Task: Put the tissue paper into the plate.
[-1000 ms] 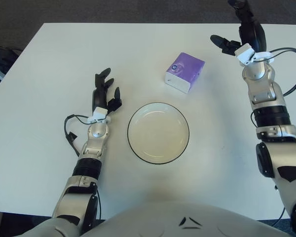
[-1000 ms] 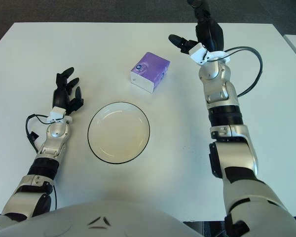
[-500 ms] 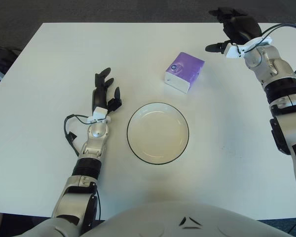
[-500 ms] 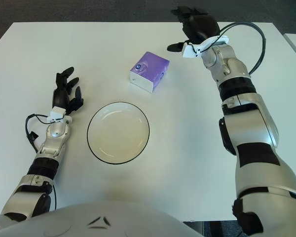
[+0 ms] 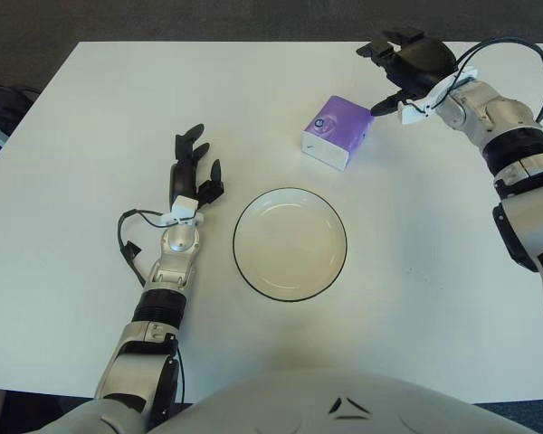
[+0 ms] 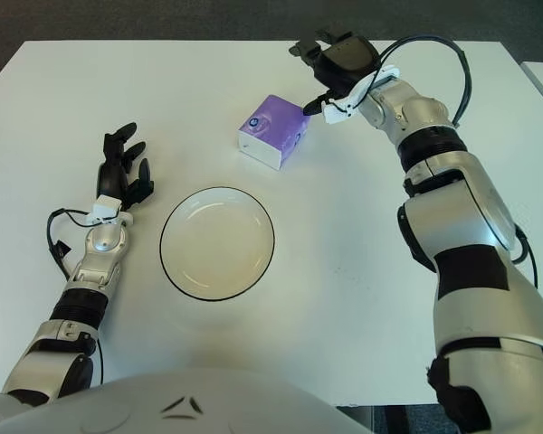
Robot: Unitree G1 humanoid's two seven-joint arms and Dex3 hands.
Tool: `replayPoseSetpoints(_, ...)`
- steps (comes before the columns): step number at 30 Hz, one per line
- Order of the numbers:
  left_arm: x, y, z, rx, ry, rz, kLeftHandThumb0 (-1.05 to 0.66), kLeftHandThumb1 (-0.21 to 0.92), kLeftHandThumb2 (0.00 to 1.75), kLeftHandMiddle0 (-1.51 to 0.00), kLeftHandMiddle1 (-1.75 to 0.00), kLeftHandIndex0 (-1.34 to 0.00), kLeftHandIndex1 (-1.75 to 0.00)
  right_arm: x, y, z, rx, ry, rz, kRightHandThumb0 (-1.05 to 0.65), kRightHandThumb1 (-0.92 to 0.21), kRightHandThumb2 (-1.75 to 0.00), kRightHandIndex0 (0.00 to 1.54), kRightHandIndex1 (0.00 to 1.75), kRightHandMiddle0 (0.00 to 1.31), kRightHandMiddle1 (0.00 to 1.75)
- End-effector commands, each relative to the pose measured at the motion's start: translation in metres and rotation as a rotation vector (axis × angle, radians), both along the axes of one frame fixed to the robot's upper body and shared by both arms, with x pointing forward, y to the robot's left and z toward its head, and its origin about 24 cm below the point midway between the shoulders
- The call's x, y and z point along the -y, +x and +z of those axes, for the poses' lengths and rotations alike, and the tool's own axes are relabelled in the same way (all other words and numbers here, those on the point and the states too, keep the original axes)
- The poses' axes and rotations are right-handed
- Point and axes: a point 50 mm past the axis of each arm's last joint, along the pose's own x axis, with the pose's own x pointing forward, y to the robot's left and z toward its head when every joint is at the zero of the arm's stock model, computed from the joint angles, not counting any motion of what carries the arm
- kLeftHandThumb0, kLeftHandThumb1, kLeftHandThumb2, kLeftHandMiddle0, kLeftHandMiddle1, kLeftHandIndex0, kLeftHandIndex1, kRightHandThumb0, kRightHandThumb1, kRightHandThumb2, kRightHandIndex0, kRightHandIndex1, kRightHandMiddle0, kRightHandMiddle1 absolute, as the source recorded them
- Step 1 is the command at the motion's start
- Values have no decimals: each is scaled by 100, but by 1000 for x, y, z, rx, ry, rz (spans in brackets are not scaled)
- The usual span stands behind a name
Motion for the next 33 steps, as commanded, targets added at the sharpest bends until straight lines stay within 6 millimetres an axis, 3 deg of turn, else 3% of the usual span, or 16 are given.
replayPoseSetpoints(1, 10, -47, -79, -319, -8, 9, -65, 92, 74, -26, -62, 0, -81, -1, -1, -2, 12, -85, 34, -97, -92, -17, 14, 1, 0, 56)
replayPoseSetpoints(21, 15, -46, -83, -339, 0, 15, -66, 92, 76, -26, -60, 0, -82, -22, -3, -41, -83, -146, 73, -87, -91, -14, 17, 1, 0, 50)
replayPoseSetpoints(33, 17, -46, -85, -344, 0, 19, -66, 92, 77, -27, -59, 0, -81, -36, -4, -51, -117, -198, 111, -87, -92, -16, 16, 0, 0, 48)
